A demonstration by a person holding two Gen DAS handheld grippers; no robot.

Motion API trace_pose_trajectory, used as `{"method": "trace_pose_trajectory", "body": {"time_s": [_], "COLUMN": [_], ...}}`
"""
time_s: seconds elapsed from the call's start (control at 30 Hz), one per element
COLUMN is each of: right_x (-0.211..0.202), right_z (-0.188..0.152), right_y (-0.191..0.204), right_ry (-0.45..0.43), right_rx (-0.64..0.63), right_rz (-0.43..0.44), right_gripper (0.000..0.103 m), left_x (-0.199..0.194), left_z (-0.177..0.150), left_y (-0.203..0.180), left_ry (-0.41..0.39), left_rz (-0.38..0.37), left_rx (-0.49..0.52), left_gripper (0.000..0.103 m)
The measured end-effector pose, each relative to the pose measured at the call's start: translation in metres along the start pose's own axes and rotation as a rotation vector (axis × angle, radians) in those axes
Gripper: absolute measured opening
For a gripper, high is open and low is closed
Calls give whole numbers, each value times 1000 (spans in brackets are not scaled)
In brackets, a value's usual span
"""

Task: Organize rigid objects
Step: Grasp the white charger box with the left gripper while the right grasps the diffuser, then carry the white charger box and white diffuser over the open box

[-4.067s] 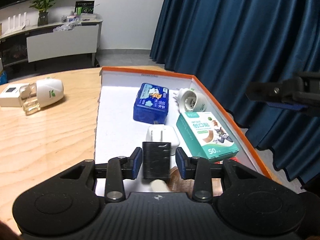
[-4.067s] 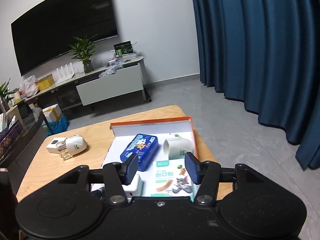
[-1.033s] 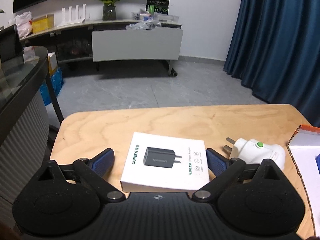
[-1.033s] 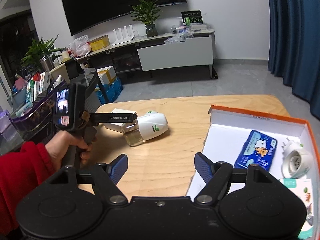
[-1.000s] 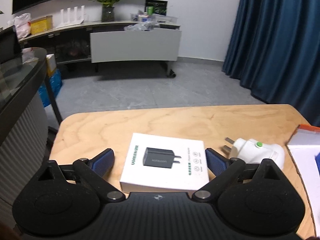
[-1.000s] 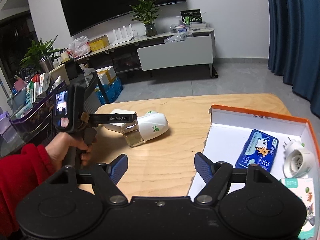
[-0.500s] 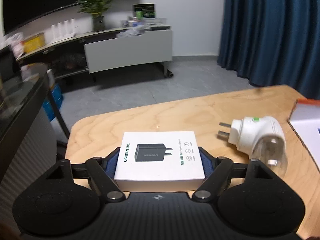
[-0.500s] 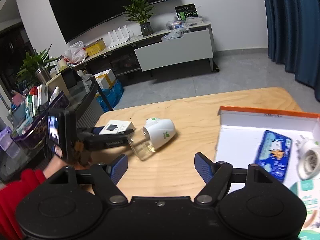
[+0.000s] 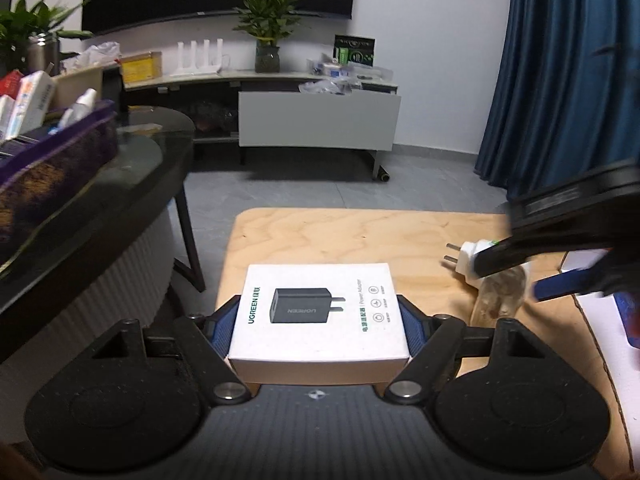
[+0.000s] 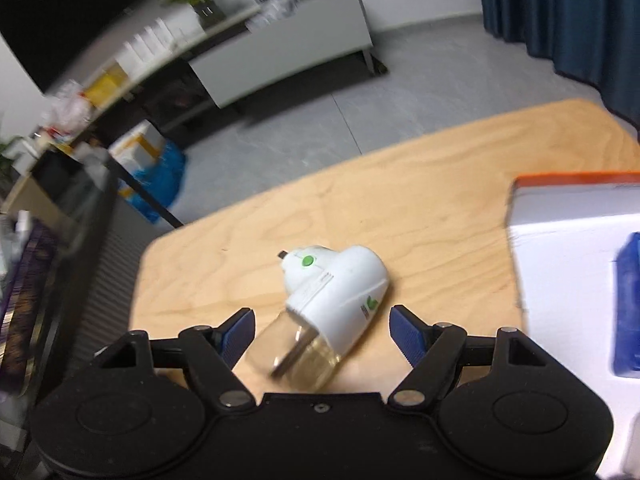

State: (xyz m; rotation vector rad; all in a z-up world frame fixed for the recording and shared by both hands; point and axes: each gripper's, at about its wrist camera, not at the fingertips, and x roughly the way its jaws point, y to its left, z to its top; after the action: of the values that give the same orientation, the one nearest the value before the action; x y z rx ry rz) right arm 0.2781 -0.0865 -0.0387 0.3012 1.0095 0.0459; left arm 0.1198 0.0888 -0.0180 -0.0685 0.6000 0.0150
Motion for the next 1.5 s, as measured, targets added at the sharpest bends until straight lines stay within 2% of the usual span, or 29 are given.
{"method": "trace_pose_trajectory", "body": {"time_s": [0.03, 0.07, 0.1, 0.17, 0.33, 0.5, 0.7, 0.9, 1.03, 1.27, 1.5], "right_x": [8, 11, 14, 14, -5, -62, -149, -216, -251, -285, -299], "right_z": [1, 1, 1, -3, -19, -26, -43, -74, -96, -125, -142], "right_y": [3, 8, 11, 21, 6, -10, -54, -108, -149, -199, -220], "right_ry": [12, -16, -15, -19, -44, -142, -272, -360, -404, -454, -473], "right_rx": [-5, -28, -54, -127, -142, -190, -190, -187, -154, -90, -60], "right_rz": [-18, -32, -51, -90, -32, 3, 16, -42, -82, -110, -110], "right_gripper": [89, 90, 87, 72, 71, 71, 71, 71, 71, 71, 71], "left_x": [-2, -3, -4, -4, -11, -30, -56, -90, -109, -137, -151], "left_z": [0, 0, 0, 0, -2, -5, 2, 1, -8, -17, -29], "left_y": [0, -1, 0, 0, 1, -13, -57, -114, -147, -188, -213], "left_ry": [-4, -10, -14, -15, -21, -34, -55, -73, -74, -98, -105], "left_rz": [1, -1, -3, -5, -9, -30, -90, -178, -211, -241, -258], "left_rx": [-2, -8, -15, -26, -48, -54, -20, 21, 56, 110, 163], "left_gripper": [79, 79, 79, 79, 79, 79, 79, 79, 79, 79, 79]}}
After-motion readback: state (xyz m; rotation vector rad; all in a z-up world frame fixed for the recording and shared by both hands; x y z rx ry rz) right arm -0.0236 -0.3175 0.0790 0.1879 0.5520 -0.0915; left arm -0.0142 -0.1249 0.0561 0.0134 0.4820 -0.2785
